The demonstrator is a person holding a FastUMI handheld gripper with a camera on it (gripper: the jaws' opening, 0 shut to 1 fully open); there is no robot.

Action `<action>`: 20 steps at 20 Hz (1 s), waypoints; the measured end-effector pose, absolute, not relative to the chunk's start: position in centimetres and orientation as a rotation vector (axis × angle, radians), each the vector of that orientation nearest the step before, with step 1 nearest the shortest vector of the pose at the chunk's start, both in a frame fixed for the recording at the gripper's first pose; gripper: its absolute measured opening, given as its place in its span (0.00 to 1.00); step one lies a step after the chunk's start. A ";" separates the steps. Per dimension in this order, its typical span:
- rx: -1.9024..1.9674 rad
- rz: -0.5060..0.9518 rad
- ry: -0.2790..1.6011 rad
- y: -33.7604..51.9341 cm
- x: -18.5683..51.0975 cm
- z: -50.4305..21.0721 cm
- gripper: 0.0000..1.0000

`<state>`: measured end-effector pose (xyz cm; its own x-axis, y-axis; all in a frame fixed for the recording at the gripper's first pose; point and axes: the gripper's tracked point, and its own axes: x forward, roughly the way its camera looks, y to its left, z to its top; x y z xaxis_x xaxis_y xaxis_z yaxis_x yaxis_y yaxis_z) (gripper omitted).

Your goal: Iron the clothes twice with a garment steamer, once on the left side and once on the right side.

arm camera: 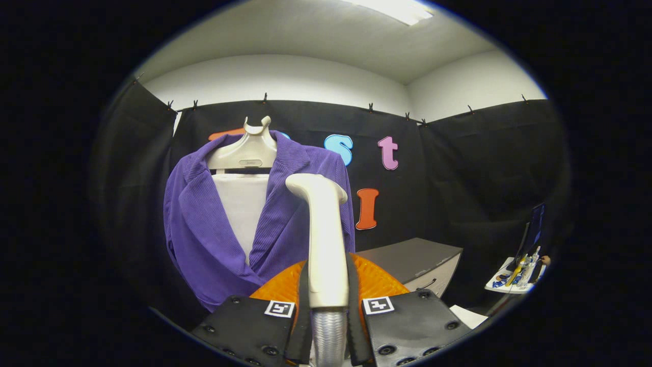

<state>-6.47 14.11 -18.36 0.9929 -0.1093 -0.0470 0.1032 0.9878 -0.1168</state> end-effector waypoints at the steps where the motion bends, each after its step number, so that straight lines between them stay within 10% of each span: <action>1: -0.126 -0.108 0.047 14.0 -6.6 -18.7 0.35; 20: -0.193 -0.118 0.181 10.4 -10.0 -30.0 0.36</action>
<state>-9.96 10.42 -30.01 0.9769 -0.1334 -0.1671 0.0986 0.9746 -0.2012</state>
